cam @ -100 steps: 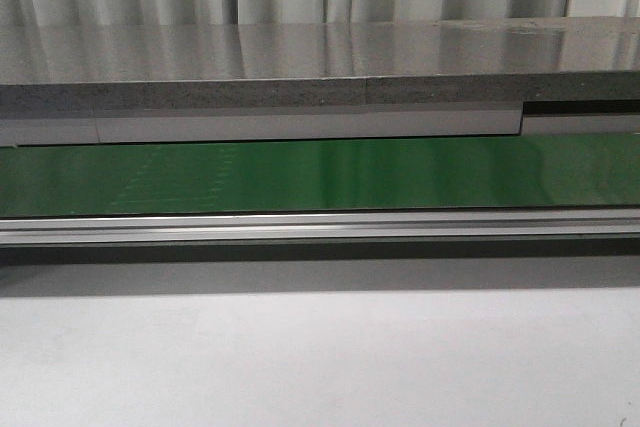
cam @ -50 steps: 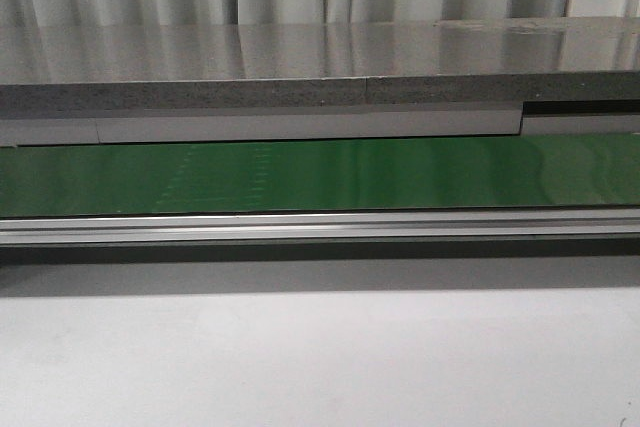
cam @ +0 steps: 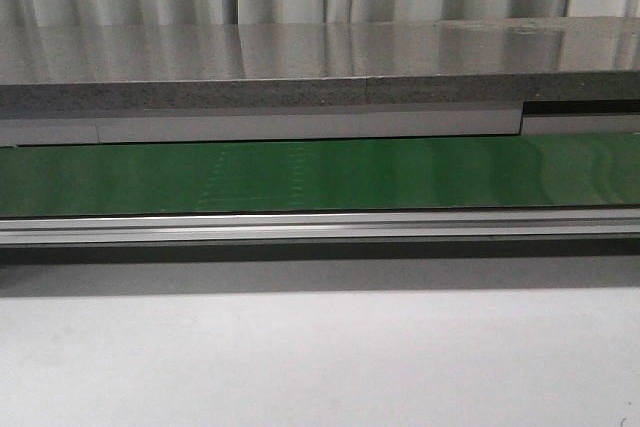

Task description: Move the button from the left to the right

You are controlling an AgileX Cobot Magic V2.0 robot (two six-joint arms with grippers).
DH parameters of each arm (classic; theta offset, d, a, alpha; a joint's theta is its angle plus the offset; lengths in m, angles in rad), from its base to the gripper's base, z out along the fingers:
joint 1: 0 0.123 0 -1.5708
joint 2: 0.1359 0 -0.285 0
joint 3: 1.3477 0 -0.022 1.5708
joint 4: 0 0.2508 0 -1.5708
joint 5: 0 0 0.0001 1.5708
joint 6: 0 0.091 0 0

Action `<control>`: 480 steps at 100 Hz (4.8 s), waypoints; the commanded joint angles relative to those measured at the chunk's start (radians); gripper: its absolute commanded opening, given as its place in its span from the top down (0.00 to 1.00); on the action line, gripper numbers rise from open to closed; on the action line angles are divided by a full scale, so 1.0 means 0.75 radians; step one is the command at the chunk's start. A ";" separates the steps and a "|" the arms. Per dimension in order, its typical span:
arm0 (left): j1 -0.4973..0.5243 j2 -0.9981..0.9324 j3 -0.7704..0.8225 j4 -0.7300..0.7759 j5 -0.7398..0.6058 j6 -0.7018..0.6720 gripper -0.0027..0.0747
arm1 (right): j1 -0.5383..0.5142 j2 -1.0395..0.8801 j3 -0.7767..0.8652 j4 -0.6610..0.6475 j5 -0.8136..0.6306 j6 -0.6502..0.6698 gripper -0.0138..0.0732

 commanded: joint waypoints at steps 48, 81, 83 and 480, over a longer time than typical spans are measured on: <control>0.003 -0.025 -0.038 0.003 -0.052 0.002 0.73 | 0.004 -0.027 -0.020 -0.013 -0.105 0.000 0.92; 0.003 -0.145 -0.038 -0.005 -0.053 0.002 0.96 | 0.004 -0.027 -0.020 -0.013 -0.105 0.000 0.92; 0.003 -0.164 -0.038 -0.005 -0.055 0.002 0.96 | 0.004 -0.027 -0.020 -0.013 -0.105 0.000 0.92; -0.502 -1.984 1.251 -0.234 -1.072 0.109 0.99 | 0.004 -0.027 -0.020 -0.013 -0.105 0.000 0.92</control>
